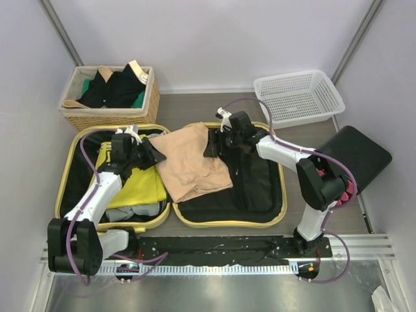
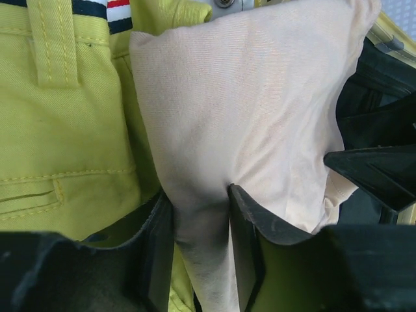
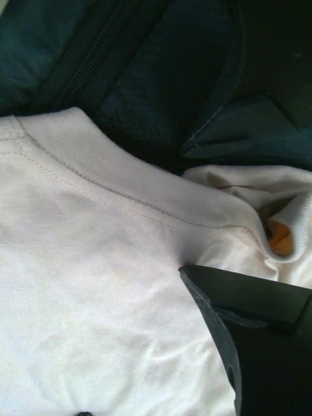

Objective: Open, take out, and arrange the luggage

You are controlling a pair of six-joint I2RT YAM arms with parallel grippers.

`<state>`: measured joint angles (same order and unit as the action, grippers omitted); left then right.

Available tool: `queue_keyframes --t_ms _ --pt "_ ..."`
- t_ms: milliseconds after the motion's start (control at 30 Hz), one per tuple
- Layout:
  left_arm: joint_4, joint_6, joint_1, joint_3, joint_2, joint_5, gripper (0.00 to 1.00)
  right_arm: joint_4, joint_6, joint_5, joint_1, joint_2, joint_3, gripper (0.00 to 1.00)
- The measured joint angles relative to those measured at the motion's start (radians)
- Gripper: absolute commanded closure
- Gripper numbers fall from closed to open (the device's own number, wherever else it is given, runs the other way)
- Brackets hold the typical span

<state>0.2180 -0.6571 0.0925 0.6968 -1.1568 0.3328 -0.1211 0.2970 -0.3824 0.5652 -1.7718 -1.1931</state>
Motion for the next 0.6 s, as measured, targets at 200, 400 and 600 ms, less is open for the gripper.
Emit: queue_keyframes --t_ms 200,400,600 --pt "-0.006 -0.010 0.007 0.000 -0.008 0.000 0.67 0.046 -0.003 -0.078 0.005 -0.060 -0.002 0.32" --pt "-0.008 -0.014 0.010 0.000 -0.009 -0.004 0.68 0.097 0.014 -0.119 0.039 -0.070 -0.003 0.61" --pt "-0.012 -0.017 0.012 -0.004 -0.009 -0.008 0.43 0.120 0.045 -0.129 0.041 -0.080 -0.004 0.99"
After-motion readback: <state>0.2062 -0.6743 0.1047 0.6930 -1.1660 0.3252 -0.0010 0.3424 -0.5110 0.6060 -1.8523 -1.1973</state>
